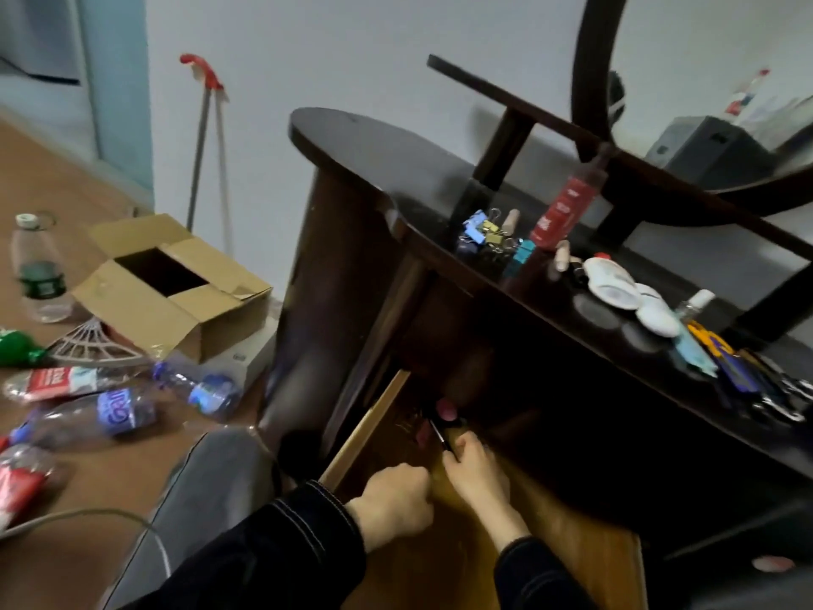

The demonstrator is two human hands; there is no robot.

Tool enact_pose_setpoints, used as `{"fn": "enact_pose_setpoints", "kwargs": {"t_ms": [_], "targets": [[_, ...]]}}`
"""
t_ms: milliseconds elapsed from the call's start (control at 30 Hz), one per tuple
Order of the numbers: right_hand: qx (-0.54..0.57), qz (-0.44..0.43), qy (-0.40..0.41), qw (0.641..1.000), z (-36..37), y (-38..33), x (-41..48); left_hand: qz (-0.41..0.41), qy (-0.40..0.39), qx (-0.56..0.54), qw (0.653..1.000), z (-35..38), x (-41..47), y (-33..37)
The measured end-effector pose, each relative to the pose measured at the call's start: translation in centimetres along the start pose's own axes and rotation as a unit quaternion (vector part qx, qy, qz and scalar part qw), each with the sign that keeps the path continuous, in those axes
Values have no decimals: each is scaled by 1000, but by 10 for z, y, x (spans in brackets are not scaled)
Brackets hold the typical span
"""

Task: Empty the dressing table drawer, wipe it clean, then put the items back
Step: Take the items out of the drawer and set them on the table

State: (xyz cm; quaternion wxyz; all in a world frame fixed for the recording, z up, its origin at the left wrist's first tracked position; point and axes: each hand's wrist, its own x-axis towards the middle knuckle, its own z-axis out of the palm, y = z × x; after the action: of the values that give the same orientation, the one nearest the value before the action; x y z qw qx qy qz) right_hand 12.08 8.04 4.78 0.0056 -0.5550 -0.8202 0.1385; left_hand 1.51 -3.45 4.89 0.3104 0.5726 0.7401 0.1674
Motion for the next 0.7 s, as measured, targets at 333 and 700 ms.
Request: {"fn": "enact_pose_setpoints", "kwargs": {"t_ms": [333, 700], "targets": [[-74, 34, -23, 996, 23, 3, 3, -21, -5, -44, 999, -2, 1, -5], [149, -46, -53, 986, 5, 27, -49, -106, 16, -419, 902, -9, 8, 5]]}}
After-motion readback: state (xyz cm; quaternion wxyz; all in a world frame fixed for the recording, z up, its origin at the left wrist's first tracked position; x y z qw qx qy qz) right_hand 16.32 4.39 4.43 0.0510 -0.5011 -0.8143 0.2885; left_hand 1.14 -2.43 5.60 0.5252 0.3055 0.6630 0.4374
